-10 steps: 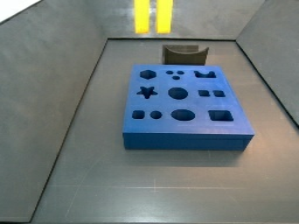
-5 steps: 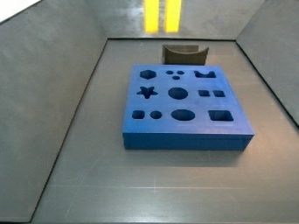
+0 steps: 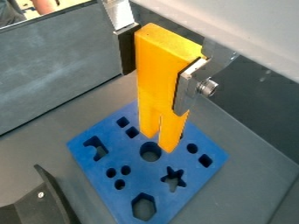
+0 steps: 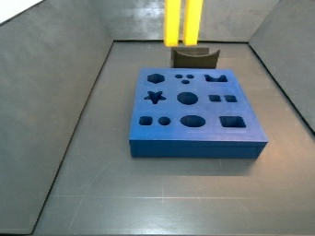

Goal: Pick up the double-square object. Move up. Move to above the board. Insert the double-square object.
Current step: Insert the double-square object.

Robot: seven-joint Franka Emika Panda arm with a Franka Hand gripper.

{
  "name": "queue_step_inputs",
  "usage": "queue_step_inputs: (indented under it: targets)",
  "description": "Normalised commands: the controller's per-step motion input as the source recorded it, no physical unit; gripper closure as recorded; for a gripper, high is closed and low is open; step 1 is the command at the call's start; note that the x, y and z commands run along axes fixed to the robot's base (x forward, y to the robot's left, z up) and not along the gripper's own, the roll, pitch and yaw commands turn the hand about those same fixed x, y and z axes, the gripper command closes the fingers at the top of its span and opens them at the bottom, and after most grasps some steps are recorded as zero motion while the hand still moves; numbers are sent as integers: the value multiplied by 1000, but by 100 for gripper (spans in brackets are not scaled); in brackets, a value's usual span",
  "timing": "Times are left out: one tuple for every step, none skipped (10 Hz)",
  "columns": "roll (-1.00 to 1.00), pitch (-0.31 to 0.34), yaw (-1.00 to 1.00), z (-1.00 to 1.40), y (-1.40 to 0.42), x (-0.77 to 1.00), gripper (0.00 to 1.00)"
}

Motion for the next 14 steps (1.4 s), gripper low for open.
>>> queue_step_inputs:
  targets:
    - [0, 0, 11, -249, 94, 1000, 100]
    - [0, 0, 0, -249, 60, 1000, 100]
    - [0, 0, 0, -251, 0, 1000, 100]
    - [3, 0, 0, -223, 0, 1000, 100]
    - [9, 0, 0, -214, 0, 1000, 100]
    - [9, 0, 0, -217, 0, 1000, 100]
    - [7, 0, 0, -220, 0, 1000, 100]
    - [9, 0, 0, -217, 0, 1000, 100]
    - [10, 0, 0, -214, 0, 1000, 100]
    - [13, 0, 0, -217, 0, 1000, 100]
    - [13, 0, 0, -217, 0, 1000, 100]
    - [41, 0, 0, -29, -20, 1000, 100]
    - [0, 0, 20, 0, 0, -43, 100]
    - [0, 0, 0, 0, 0, 34, 100]
